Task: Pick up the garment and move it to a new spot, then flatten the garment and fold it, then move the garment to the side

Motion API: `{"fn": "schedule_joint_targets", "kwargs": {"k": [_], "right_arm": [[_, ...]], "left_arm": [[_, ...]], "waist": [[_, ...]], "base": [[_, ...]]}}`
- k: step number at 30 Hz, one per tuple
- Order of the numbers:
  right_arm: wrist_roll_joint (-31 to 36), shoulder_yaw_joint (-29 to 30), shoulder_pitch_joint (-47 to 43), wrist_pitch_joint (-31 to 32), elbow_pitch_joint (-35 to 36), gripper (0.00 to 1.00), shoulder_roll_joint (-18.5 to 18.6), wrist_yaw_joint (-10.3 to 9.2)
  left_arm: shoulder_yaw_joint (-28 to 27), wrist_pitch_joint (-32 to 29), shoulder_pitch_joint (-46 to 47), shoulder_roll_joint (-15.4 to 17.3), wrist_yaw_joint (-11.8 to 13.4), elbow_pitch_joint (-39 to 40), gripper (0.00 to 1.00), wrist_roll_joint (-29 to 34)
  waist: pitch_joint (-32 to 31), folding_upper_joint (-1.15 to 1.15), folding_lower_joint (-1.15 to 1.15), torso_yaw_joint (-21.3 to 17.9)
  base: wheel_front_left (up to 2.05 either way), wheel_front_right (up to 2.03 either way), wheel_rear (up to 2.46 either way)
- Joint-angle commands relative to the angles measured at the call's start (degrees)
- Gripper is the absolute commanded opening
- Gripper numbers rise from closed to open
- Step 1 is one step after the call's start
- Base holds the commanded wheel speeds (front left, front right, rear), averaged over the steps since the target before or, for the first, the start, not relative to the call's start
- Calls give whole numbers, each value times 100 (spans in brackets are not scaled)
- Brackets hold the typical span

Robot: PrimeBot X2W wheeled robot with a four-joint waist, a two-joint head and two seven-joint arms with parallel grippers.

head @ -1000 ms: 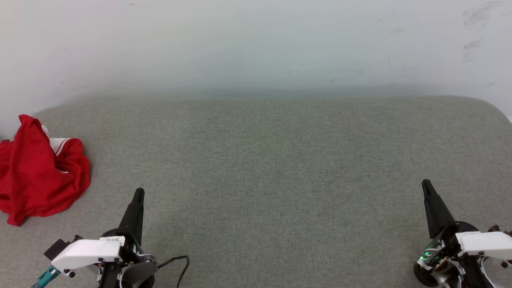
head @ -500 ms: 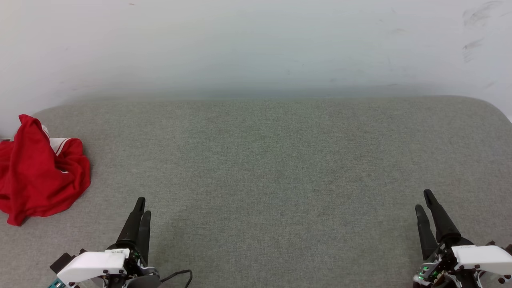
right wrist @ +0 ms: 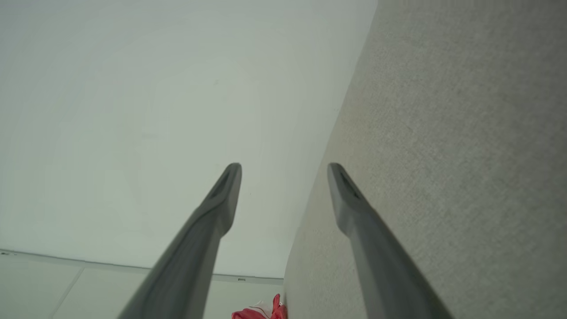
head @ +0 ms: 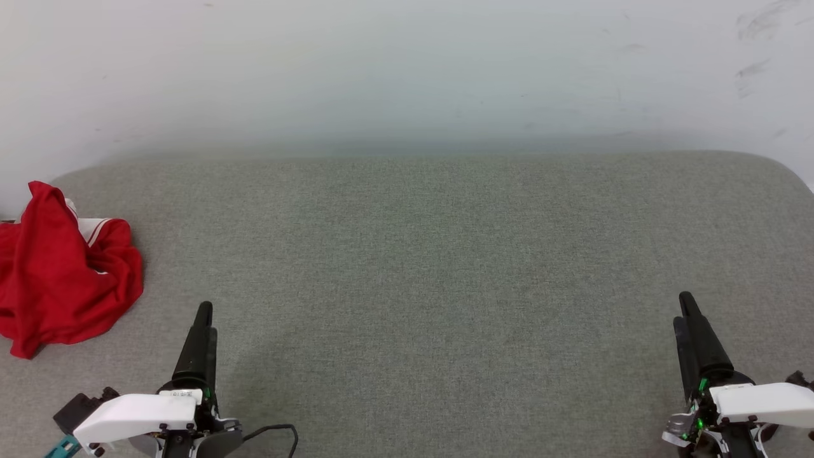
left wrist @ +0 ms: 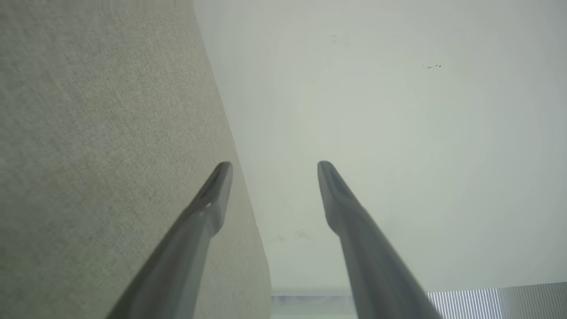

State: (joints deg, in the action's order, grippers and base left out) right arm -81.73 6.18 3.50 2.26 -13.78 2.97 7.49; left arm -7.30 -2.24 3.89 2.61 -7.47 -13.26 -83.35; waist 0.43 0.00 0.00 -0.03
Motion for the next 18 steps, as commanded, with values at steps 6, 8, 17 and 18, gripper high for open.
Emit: {"fn": "schedule_joint_targets", "kwargs": {"k": [6,8,17,18], "right_arm": [[762,15,86,-163,329,100,0,1],[1001,17,81,-212,407,100,0,1],[2189,-46,45,-415,798,100,-2,1],[2320,-58,38,-439,831,100,-2,1]], "left_arm": [[-62,165,98,19,109,305,100,723],[-49,214,92,20,175,391,100,973],[132,417,22,22,547,734,100,2137],[150,438,15,22,589,764,100,2256]], "waist": [[9,0,0,1],[13,0,0,2],[34,0,0,4],[36,0,0,4]], "base": [[0,0,0],[0,0,0],[0,0,0],[0,0,0]]}}
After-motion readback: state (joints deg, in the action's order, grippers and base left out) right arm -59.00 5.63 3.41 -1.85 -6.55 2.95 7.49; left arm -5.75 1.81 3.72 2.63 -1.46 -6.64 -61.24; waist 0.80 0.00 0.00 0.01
